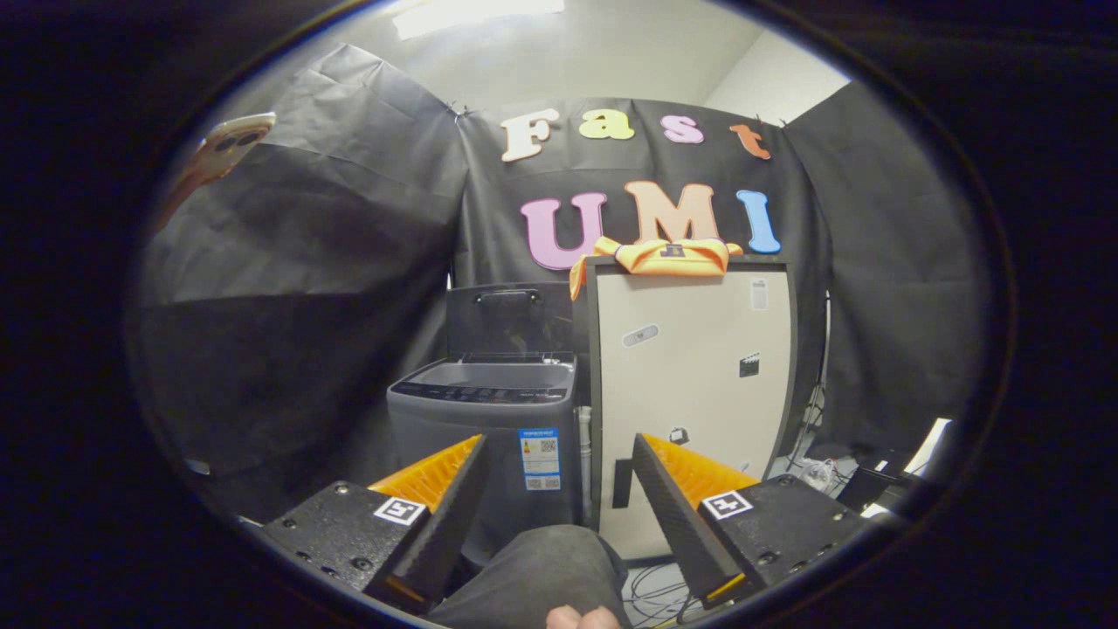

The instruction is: Put the clothes into the washing machine and then close the washing machine lid.

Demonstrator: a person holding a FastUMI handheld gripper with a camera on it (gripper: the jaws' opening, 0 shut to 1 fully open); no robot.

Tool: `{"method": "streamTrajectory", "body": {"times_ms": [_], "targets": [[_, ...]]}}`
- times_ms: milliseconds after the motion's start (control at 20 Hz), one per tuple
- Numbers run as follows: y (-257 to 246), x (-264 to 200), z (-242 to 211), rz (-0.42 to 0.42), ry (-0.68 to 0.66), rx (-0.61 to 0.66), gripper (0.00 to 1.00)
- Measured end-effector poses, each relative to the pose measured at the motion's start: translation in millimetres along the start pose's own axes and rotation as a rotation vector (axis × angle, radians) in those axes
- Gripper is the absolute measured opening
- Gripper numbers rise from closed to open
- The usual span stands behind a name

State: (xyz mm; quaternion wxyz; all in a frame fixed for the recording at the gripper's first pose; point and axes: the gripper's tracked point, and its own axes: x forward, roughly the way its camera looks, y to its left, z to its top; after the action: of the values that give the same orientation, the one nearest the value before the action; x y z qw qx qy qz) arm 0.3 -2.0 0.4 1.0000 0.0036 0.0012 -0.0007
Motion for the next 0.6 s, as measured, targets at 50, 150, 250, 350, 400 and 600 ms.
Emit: {"method": "streamTrajectory", "body": {"times_ms": [50, 150, 250, 350, 400, 600], "targets": [[-0.5, 0.1, 0.4, -0.001, 0.000, 0.000, 0.99], [-1.3, -0.1, 0.7, -0.002, 0.001, 0.001, 0.99], [-0.5, -0.1, 1.3, -0.002, 0.000, 0.003, 0.99], [-0.3, -0.1, 1.0, 0.000, 0.001, 0.002, 0.99], [0.2, 0.4, 1.4, 0.002, 0.000, 0.005, 0.99], [-3.9, 1.3, 5.0, -0.008, -0.005, 0.013, 0.99]]}}
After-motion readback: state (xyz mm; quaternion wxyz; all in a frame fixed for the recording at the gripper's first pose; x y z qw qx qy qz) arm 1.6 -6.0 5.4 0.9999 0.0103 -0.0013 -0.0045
